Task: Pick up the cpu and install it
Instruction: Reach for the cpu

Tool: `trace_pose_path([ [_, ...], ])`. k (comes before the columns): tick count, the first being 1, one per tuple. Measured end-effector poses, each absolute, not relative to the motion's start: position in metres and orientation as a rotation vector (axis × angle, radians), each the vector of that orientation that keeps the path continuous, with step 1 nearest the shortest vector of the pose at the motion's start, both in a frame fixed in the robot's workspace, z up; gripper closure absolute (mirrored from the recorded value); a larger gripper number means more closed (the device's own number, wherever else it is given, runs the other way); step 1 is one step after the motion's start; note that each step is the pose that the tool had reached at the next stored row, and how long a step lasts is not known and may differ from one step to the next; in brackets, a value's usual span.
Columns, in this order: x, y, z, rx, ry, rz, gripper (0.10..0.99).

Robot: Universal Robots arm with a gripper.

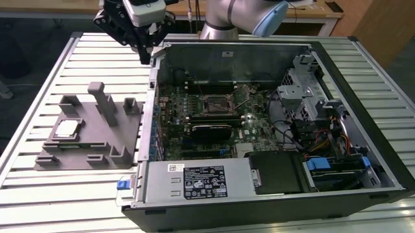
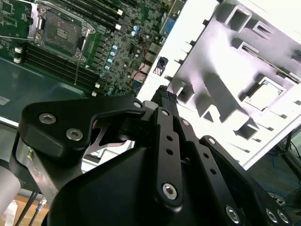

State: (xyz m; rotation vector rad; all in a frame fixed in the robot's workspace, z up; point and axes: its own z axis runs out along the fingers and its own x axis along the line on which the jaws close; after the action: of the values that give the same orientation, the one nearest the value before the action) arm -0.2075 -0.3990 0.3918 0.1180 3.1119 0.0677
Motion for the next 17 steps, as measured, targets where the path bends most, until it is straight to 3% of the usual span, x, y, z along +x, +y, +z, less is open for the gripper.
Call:
trace_pose_path([
  [17,-0.221,-0.399,0.391,0.118,3.112,0.068,0.980],
])
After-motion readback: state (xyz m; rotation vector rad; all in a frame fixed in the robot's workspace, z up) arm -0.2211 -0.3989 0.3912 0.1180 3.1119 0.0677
